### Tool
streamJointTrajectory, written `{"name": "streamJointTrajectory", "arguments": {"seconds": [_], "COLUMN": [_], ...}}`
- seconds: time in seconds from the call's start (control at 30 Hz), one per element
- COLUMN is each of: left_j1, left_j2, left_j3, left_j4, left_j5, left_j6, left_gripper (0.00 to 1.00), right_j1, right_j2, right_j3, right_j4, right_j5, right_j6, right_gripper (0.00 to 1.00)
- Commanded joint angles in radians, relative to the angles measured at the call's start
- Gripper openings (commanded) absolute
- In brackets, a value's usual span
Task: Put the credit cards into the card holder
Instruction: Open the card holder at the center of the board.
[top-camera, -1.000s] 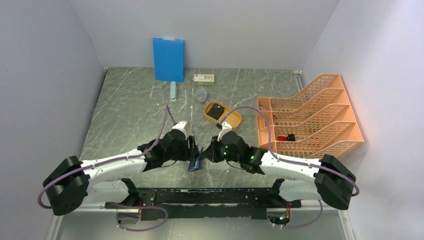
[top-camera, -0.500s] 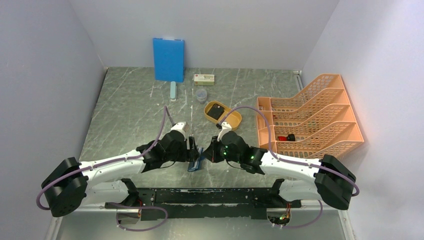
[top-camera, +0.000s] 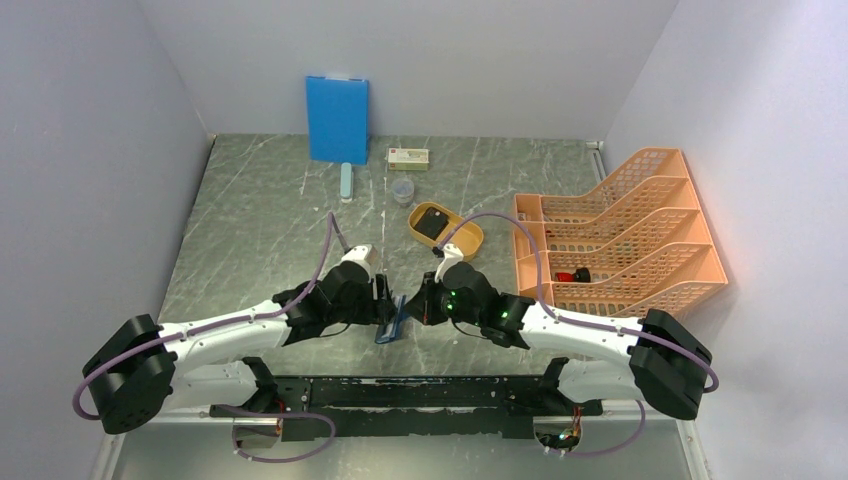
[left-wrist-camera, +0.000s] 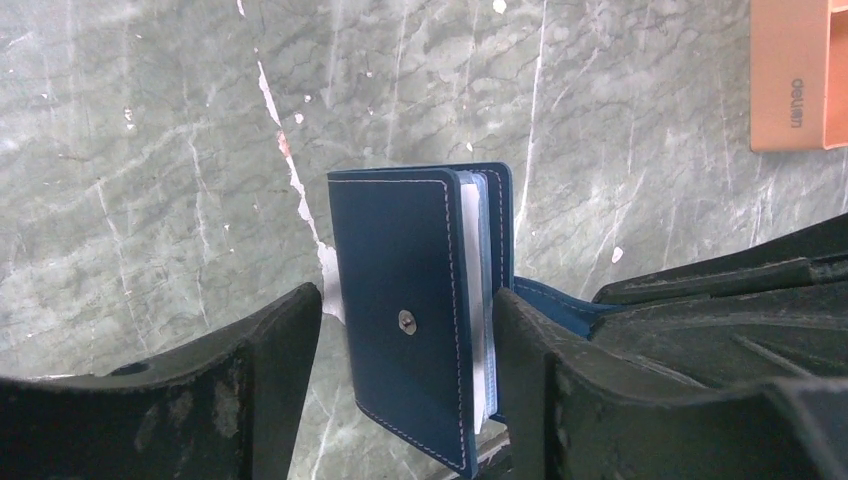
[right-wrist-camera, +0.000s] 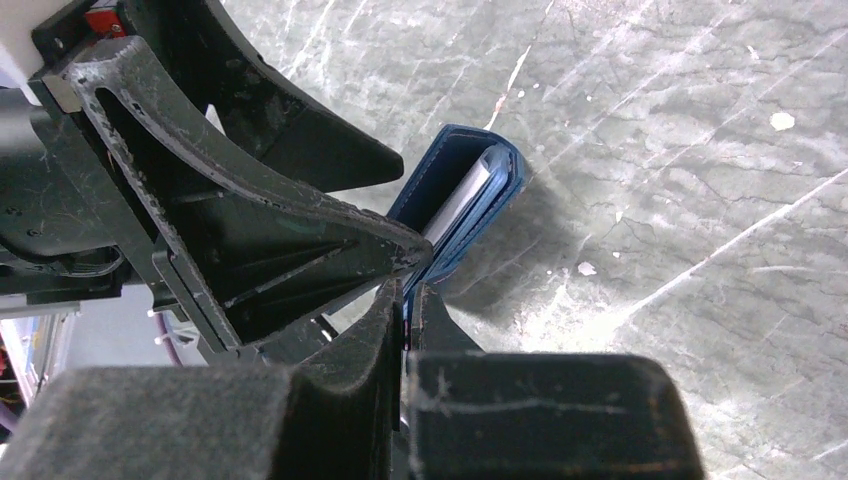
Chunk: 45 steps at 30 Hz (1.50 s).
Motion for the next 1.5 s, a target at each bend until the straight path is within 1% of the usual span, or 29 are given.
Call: {"name": "streamJointTrajectory", "arguments": {"seconds": [0.0,0.07,0.13,0.23,0.4,0.57,0.8,0.93,1.1,1.3,1.47], "left_j1": [-0.005,-0.005,-0.005,-0.004,-0.005,-0.004,-0.005,-0.005,-0.005,-0.004,-0.005], "left_j2": [-0.004,-0.013,-0.024,-0.029,-0.015,-0.008,-0.007,-0.022,-0.039,-0.046,-0.019], "left_j3": [-0.011,-0.014,-0.017,-0.016,-0.02,-0.032,-0.029,-0.035,-0.035,-0.036,-0.034], "left_j4": [0.021,0.028,0.032,0.028,0.016,0.019,-0.015,-0.019,-0.021,0.0,0.002], "left_j5": [0.004,0.008,0.008,0.006,-0.003,-0.008,-0.036,-0.041,-0.034,0.001,0.003], "left_j6": [0.017,0.015,0.016,0.021,0.017,0.016,0.018,0.015,0.012,0.012,0.012], "left_gripper": [0.71,0.77,0.8,0.8,0.7,0.64,0.47,0.42,0.42,0.49,0.48], "right_j1": [0.005,0.004,0.005,0.005,0.005,0.006,0.004,0.004,0.002,-0.007,-0.01], "right_j2": [-0.02,-0.019,-0.018,-0.015,-0.015,-0.017,-0.029,-0.031,-0.026,-0.011,0.004], "right_j3": [0.026,0.029,0.034,0.041,0.039,0.028,0.004,-0.021,-0.038,-0.05,-0.054], "right_j4": [0.042,0.048,0.048,0.047,0.048,0.048,0.024,0.013,-0.012,-0.052,-0.056], "right_j5": [-0.017,-0.033,-0.036,-0.037,-0.032,-0.03,-0.012,0.029,0.074,0.122,0.125], "right_j6": [0.013,0.017,0.017,0.017,0.02,0.025,0.027,0.036,0.049,0.069,0.072], "right_gripper": [0.0,0.0,0.0,0.0,0.0,0.0,0.0,0.0,0.0,0.0,0.0]}}
